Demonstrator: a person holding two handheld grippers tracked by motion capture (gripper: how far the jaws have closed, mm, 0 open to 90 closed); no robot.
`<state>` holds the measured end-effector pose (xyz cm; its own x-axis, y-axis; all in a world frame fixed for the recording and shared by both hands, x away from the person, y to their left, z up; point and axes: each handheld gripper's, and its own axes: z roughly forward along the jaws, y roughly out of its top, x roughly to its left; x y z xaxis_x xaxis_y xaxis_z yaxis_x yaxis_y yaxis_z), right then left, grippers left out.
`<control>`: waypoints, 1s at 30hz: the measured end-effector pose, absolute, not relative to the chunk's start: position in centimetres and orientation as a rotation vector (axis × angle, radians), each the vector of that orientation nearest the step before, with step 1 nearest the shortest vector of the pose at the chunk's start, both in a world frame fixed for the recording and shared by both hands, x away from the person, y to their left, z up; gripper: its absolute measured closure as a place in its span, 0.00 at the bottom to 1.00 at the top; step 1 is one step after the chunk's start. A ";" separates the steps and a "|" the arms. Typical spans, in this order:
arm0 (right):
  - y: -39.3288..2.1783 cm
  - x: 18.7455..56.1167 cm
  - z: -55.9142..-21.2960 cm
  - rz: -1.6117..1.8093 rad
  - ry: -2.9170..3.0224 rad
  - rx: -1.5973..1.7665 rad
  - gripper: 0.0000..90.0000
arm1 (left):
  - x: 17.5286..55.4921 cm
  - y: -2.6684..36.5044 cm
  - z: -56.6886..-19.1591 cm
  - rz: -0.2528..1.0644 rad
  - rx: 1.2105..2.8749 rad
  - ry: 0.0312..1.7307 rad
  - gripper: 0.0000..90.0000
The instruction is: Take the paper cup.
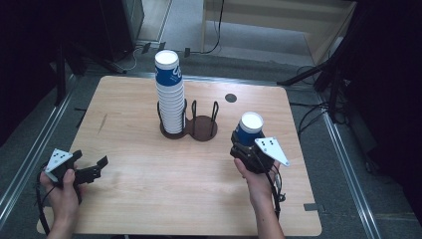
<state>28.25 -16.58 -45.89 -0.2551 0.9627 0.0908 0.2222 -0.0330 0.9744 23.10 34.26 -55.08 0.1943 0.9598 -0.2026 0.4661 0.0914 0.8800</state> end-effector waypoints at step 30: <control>-15.7 27.1 -49.5 1.302 1.603 1.309 0.22 | 26.1 24.9 -49.3 0.477 1.632 1.123 0.00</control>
